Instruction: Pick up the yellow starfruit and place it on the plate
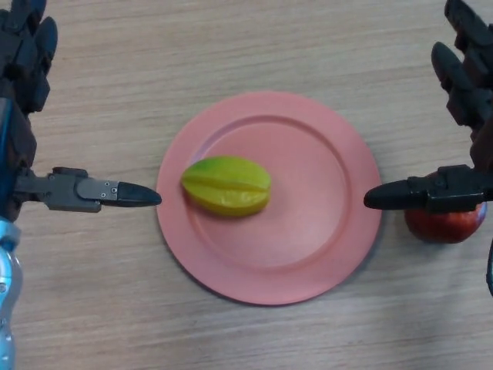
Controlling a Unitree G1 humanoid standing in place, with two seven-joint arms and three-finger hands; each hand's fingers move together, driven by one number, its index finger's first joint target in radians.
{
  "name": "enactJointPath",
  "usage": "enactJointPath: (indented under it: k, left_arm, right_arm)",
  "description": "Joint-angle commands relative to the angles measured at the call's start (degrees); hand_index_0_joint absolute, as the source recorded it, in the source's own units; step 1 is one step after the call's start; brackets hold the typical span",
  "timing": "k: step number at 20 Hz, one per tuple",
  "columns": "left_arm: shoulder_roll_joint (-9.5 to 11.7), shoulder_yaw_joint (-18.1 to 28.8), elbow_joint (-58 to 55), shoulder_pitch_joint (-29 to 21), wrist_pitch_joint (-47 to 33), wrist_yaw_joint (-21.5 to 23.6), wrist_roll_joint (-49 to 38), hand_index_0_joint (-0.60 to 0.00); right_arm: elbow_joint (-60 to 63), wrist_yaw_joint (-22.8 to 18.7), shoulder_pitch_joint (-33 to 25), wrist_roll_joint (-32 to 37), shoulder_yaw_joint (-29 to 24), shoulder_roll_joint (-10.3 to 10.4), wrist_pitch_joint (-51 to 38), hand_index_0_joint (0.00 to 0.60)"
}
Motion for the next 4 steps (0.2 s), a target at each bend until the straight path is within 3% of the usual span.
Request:
enactJointPath:
  k: [1, 4]
  left_arm:
    - [2.43, 3.12, -2.42, -1.57, -5.69, 0.62, 0.73, 0.0]
    - [1.92, 2.78, -2.0, -0.61, -6.77, 0.47, 2.57, 0.0]
  right_arm:
    - [-3.13, -0.5, -2.09, 0.26, -3.28, -1.62, -6.87, 0.0]
    - [-4.73, 0.49, -0.62, -0.6, -2.86, -1.13, -6.8, 0.0]
